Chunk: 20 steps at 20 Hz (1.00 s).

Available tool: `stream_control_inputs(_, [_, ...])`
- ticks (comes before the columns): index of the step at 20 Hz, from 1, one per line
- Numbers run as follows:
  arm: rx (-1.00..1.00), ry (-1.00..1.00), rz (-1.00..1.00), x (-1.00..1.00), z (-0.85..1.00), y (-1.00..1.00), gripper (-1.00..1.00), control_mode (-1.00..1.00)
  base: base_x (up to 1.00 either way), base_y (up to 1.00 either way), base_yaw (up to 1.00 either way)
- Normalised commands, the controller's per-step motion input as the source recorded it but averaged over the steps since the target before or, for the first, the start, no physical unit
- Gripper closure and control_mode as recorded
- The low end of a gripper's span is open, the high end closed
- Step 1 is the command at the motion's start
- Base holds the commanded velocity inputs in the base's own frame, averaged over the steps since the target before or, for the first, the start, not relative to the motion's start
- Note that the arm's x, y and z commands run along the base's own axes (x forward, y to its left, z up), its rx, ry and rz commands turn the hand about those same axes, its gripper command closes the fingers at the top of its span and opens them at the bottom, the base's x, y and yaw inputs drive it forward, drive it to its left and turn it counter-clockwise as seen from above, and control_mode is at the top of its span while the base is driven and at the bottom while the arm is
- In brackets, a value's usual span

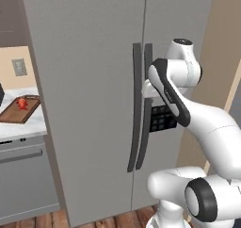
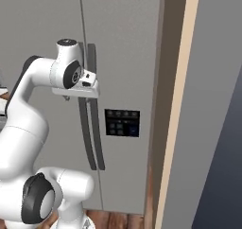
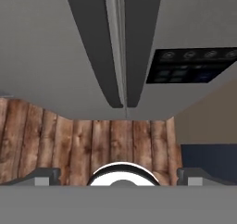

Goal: Retrieve a lemon from the fridge and place it on the cutting board with the fish.

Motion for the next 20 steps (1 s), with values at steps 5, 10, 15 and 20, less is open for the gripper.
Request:
stream_control_inputs(5, [0.00,0.00,0.00,0.00,0.00,0.00,-1.00,1.00,-0.26,-0.35,0.01])
stream_control_inputs(10, [0.00,0.00,0.00,0.00,0.00,0.00,-1.00,1.00,-0.29,-0.30,0.01])
stream_control_inputs(15, [0.00,0.00,0.00,0.00,0.00,0.00,-1.00,1.00,-0.43,0.00,0.00])
stream_control_inputs(20, [0.00,0.00,0.00,0.00,0.00,0.00,-1.00,1.00,-0.45,0.00,0.00])
